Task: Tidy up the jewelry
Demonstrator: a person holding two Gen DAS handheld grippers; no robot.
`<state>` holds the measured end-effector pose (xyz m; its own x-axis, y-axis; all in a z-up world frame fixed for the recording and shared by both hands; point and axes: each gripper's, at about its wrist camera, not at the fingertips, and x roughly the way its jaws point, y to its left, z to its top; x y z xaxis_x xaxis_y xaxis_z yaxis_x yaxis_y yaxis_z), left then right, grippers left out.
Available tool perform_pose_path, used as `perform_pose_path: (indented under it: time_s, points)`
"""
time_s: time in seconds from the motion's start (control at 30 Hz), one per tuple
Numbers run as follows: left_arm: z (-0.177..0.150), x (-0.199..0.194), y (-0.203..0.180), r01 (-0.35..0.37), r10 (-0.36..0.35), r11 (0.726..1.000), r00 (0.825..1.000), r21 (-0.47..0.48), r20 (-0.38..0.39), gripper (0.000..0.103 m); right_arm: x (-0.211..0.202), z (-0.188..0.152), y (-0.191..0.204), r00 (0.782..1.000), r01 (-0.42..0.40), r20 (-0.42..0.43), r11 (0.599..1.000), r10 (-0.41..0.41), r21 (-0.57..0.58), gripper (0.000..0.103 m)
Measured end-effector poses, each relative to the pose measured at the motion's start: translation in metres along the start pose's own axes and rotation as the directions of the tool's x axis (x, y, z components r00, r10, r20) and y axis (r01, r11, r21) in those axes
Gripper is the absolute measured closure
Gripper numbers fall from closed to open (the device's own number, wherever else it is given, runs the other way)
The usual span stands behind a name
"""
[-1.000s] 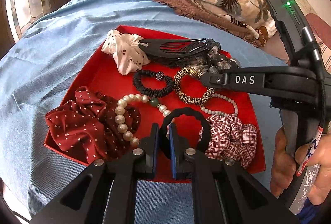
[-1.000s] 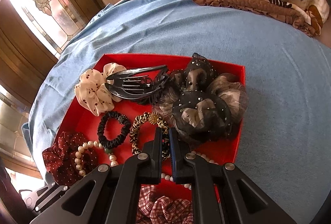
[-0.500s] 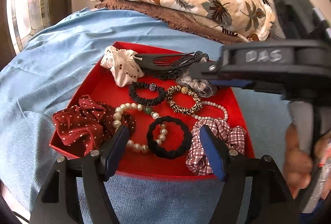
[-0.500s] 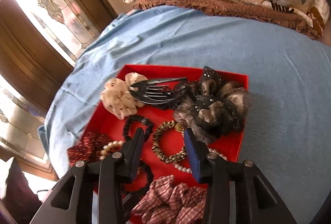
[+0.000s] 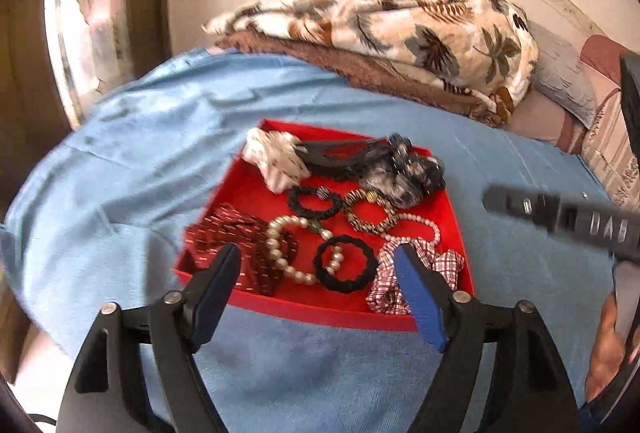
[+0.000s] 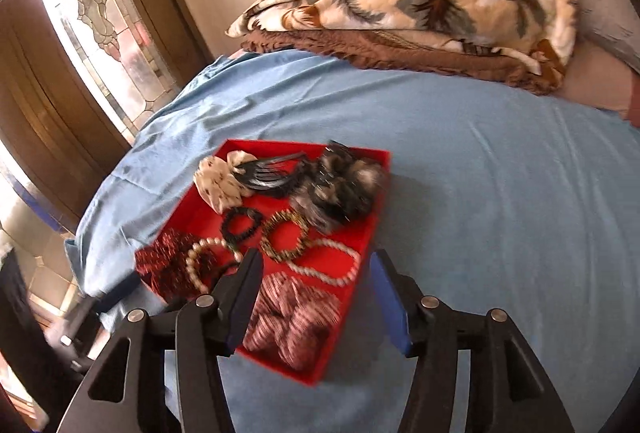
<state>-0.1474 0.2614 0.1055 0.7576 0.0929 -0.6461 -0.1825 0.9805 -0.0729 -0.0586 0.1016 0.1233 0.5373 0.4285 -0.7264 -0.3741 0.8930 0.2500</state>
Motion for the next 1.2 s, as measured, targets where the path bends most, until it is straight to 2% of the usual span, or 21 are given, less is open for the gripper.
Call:
perform_pose_path:
  time_s: [0.1,0.17,0.27,0.37,0.63,0.87,0.97,1.1,1.2]
  points:
    - [0.002,-0.026,-0.002,-0.072,0.072,0.997,0.993,-0.002,0.090,0.012,-0.009,-0.012,-0.002,1.000,0.010,0.005,1.000,-0.010,0.003,0.040]
    - [0.004,-0.043,-0.004,-0.103,0.104,0.995,0.983,-0.013,0.153,0.005,-0.017,-0.019,-0.002,1.000,0.016,0.014,1.000,-0.016,0.002,0.039]
    - [0.006,-0.070,-0.007,-0.127,0.129,0.992,0.965,-0.025,0.229,0.001,-0.030,-0.030,-0.002,0.999,0.030,0.034,1.000,-0.030,0.002,0.037]
    - [0.007,-0.088,-0.010,-0.109,0.113,0.994,0.960,-0.028,0.255,0.000,-0.040,-0.040,-0.003,0.998,0.047,0.052,0.999,-0.047,0.006,0.035]
    - [0.006,-0.121,-0.021,-0.168,0.165,0.986,0.936,-0.017,0.311,0.000,-0.074,-0.065,-0.001,0.985,0.112,0.133,0.994,-0.112,0.012,0.032]
    - [-0.004,-0.138,-0.020,-0.133,0.144,0.990,0.918,-0.054,0.368,0.000,-0.097,-0.079,0.005,0.964,0.183,0.202,0.983,-0.175,-0.017,0.026]
    - [-0.010,-0.139,-0.020,-0.117,0.130,0.991,0.921,-0.058,0.366,0.000,-0.102,-0.084,0.009,0.953,0.214,0.228,0.976,-0.201,-0.030,0.022]
    - [-0.013,-0.127,-0.022,-0.138,0.141,0.990,0.945,-0.031,0.293,0.000,-0.103,-0.092,0.014,0.944,0.247,0.241,0.967,-0.227,-0.057,0.020]
    - [-0.016,-0.120,-0.021,-0.146,0.148,0.989,0.956,-0.027,0.252,0.000,-0.100,-0.096,0.016,0.944,0.255,0.236,0.964,-0.232,-0.074,0.020]
